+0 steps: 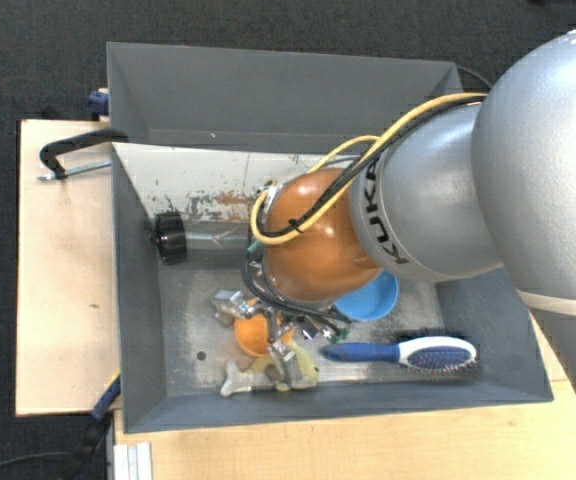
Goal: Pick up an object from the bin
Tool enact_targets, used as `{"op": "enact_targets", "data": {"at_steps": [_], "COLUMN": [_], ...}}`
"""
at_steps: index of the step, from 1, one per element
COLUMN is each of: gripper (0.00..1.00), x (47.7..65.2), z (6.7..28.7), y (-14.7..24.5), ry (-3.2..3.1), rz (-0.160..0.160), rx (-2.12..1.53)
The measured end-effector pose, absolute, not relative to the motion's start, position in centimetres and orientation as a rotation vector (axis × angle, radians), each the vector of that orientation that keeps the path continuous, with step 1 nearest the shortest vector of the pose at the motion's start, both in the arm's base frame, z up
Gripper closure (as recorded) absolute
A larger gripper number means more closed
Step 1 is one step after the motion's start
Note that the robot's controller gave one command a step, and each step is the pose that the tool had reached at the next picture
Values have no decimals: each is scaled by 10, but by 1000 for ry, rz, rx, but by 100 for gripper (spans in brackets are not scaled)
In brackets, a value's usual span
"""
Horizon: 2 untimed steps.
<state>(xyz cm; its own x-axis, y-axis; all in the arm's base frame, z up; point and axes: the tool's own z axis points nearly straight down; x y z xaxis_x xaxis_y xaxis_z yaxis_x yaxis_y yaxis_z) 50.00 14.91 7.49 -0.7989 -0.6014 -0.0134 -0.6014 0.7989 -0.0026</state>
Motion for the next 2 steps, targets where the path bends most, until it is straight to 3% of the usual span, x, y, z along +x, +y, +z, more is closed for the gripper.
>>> {"op": "enact_targets", "data": {"at_steps": [1, 2], "gripper": [100, 100], "x": [501, 503], "z": [76, 112], "y": [150, 151], "ry": [2965, 2970], "rz": [5, 2], "rx": [-990, -991]}}
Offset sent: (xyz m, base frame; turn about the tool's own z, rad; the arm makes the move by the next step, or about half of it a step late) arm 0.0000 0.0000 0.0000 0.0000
